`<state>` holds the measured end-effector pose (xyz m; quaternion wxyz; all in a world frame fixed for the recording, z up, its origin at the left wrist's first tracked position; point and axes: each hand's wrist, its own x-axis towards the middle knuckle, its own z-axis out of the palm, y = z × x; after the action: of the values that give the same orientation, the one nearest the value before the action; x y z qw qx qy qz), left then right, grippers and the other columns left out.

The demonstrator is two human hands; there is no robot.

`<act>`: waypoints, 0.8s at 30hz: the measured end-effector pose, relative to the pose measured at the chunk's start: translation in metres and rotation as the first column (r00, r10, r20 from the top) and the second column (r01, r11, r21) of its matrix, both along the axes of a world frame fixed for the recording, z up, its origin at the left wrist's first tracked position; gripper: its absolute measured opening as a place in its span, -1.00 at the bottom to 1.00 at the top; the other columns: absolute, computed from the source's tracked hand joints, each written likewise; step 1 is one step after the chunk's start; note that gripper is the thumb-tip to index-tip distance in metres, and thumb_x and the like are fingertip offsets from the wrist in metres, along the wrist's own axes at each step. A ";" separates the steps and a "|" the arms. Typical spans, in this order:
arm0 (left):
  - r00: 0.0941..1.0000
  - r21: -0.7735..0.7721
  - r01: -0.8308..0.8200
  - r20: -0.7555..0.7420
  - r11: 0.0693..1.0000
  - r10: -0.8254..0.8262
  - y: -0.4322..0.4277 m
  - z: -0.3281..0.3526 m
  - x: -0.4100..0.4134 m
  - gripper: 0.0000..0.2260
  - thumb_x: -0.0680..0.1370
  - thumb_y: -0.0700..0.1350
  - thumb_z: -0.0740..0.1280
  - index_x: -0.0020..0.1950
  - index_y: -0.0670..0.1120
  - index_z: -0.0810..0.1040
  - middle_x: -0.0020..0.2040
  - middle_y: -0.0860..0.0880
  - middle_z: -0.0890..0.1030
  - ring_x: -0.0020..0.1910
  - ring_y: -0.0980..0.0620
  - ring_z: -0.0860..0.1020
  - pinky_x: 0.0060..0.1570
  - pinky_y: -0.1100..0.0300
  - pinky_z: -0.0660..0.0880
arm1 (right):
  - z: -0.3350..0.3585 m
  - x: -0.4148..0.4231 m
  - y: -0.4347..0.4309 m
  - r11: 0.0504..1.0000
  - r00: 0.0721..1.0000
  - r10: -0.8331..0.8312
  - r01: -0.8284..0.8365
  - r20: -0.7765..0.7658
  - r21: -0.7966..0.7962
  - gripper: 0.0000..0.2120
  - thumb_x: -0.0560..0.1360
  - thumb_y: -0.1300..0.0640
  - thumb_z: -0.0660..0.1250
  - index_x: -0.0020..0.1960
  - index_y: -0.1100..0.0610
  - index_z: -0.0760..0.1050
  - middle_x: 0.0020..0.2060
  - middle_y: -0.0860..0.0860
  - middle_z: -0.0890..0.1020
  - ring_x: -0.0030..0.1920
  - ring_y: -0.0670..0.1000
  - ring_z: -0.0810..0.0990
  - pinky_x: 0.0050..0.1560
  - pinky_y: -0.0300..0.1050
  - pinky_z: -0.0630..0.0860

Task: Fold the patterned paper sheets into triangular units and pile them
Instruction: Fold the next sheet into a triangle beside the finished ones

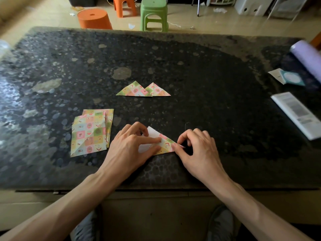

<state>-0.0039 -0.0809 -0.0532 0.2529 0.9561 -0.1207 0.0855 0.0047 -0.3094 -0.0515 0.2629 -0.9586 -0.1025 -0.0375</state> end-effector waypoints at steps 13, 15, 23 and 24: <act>1.000 0.013 0.021 0.016 1.000 -0.021 0.001 -0.002 0.001 -0.75 0.49 0.27 0.42 0.13 0.30 0.70 0.04 0.19 0.47 -0.03 0.13 0.43 -0.03 0.26 0.38 | -0.002 -0.006 0.011 0.995 0.998 -0.039 0.044 0.052 -0.092 -0.61 0.44 -0.43 0.26 -0.05 -0.12 0.38 -0.13 -0.15 0.43 -0.06 -0.07 0.37 -0.07 -0.08 0.37; 0.999 0.007 0.023 0.023 1.000 -0.024 0.001 -0.003 0.002 -0.75 0.49 0.28 0.43 0.13 0.29 0.70 0.03 0.18 0.47 -0.03 0.12 0.44 -0.03 0.24 0.39 | -0.002 -0.007 0.013 0.991 0.997 -0.052 0.058 0.051 -0.117 -0.56 0.41 -0.48 0.22 -0.04 -0.12 0.38 -0.11 -0.14 0.44 -0.04 -0.07 0.38 -0.06 -0.07 0.40; 0.999 0.024 0.011 0.050 1.000 -0.012 0.001 -0.003 0.001 -0.73 0.50 0.30 0.37 0.13 0.28 0.71 0.05 0.15 0.49 0.05 0.06 0.44 0.02 0.01 0.46 | 0.000 -0.006 0.015 0.986 0.998 -0.062 0.066 0.026 -0.154 -0.50 0.38 -0.53 0.24 -0.03 -0.13 0.36 -0.09 -0.15 0.42 -0.03 -0.06 0.38 -0.06 -0.07 0.39; 0.999 0.028 0.009 0.049 1.000 -0.010 0.001 -0.003 0.001 -0.72 0.50 0.30 0.37 0.13 0.28 0.71 0.06 0.15 0.49 0.07 0.05 0.44 0.03 0.00 0.46 | 0.000 -0.006 0.014 0.986 0.998 -0.058 0.060 0.019 -0.155 -0.50 0.38 -0.53 0.24 -0.02 -0.13 0.36 -0.09 -0.15 0.42 -0.03 -0.06 0.38 -0.06 -0.07 0.38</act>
<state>-0.0033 -0.0795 -0.0558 0.2367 0.9566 -0.1326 0.1062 -0.0014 -0.2951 -0.0511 0.1853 -0.9785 -0.0787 -0.0443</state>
